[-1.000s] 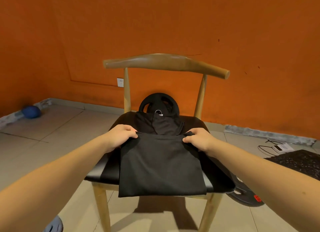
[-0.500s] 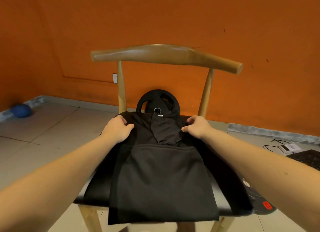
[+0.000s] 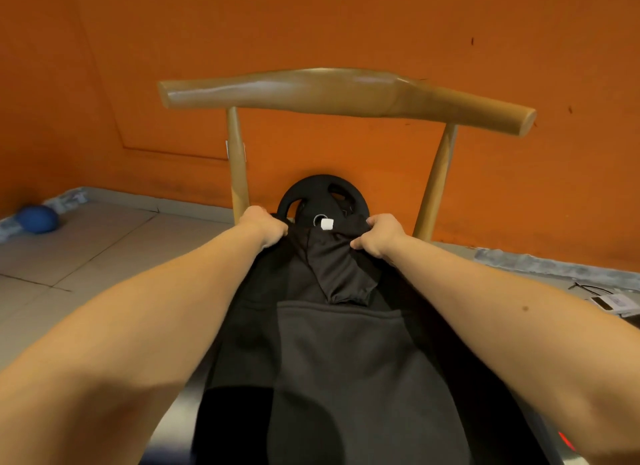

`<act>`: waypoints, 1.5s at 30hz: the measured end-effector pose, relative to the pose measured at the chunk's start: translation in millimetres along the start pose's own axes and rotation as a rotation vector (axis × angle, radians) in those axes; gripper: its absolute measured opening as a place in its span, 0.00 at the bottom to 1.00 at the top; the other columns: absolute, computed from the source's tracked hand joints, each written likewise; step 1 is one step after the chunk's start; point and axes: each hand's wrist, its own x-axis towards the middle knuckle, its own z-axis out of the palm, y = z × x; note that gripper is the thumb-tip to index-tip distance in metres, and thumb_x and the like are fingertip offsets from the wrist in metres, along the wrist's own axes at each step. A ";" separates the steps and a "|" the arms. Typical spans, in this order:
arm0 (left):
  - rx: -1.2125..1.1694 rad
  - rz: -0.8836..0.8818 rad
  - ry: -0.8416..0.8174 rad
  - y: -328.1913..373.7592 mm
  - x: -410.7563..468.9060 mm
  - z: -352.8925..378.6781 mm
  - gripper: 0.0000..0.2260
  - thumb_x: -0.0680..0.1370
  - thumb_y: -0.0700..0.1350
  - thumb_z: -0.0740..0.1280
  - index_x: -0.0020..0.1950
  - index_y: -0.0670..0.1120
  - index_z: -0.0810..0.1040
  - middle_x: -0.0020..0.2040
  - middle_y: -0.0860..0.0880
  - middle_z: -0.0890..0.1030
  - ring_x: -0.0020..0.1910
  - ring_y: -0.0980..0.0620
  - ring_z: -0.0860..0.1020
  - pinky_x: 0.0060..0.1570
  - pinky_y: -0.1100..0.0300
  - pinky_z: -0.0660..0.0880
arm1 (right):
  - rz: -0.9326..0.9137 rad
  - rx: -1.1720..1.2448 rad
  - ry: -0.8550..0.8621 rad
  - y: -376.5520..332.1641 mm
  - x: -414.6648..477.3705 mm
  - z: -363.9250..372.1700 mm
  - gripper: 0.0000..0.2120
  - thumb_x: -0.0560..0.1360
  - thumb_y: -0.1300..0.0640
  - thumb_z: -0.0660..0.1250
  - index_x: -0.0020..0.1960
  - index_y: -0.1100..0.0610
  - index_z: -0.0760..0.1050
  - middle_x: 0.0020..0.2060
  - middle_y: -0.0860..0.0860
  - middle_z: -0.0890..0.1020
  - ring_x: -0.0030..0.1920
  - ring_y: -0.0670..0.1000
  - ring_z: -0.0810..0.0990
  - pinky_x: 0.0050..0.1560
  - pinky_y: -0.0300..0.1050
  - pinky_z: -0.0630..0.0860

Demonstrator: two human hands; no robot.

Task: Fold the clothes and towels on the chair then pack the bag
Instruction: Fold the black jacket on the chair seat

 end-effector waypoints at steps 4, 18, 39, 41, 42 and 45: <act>-0.284 0.071 0.085 8.2 -7.8 -10.0 0.12 0.77 0.40 0.74 0.59 0.43 0.78 0.54 0.46 0.80 0.61 0.42 0.78 0.55 0.56 0.72 | -0.097 0.110 0.086 -2.8 -0.2 -13.0 0.23 0.69 0.56 0.81 0.61 0.60 0.79 0.54 0.58 0.84 0.53 0.59 0.84 0.54 0.55 0.83; -0.508 0.413 -0.131 -14.4 -158.8 -84.2 0.25 0.71 0.31 0.75 0.63 0.50 0.76 0.58 0.51 0.83 0.58 0.56 0.81 0.61 0.58 0.76 | -0.409 0.229 0.085 -26.0 -190.7 -89.0 0.13 0.74 0.65 0.76 0.53 0.55 0.76 0.46 0.45 0.80 0.45 0.40 0.78 0.35 0.27 0.72; 0.474 0.953 0.083 -137.1 -283.2 -64.7 0.10 0.79 0.41 0.69 0.53 0.56 0.83 0.53 0.62 0.76 0.55 0.61 0.73 0.62 0.65 0.70 | -0.719 -0.392 0.043 85.5 -330.7 -73.6 0.11 0.78 0.61 0.71 0.52 0.45 0.77 0.50 0.41 0.76 0.50 0.41 0.77 0.55 0.35 0.78; 0.571 1.029 0.091 -144.6 -284.2 -62.9 0.09 0.80 0.43 0.68 0.54 0.55 0.84 0.56 0.60 0.78 0.56 0.60 0.73 0.62 0.65 0.72 | -0.714 -0.480 0.003 94.5 -337.0 -71.8 0.12 0.80 0.60 0.69 0.58 0.46 0.77 0.52 0.41 0.75 0.50 0.43 0.78 0.55 0.34 0.78; 0.607 1.045 0.086 -147.7 -284.9 -61.4 0.09 0.80 0.44 0.68 0.55 0.54 0.84 0.57 0.59 0.78 0.56 0.60 0.73 0.62 0.66 0.71 | -0.716 -0.551 -0.032 98.2 -338.6 -70.6 0.11 0.80 0.59 0.69 0.60 0.46 0.78 0.53 0.42 0.76 0.52 0.43 0.77 0.57 0.35 0.78; 0.717 1.049 0.016 -151.4 -286.2 -62.2 0.08 0.79 0.47 0.65 0.52 0.55 0.84 0.55 0.60 0.77 0.54 0.59 0.73 0.58 0.65 0.73 | -0.726 -0.668 -0.099 100.5 -341.3 -70.1 0.10 0.81 0.56 0.67 0.61 0.47 0.80 0.52 0.42 0.78 0.53 0.43 0.74 0.56 0.37 0.78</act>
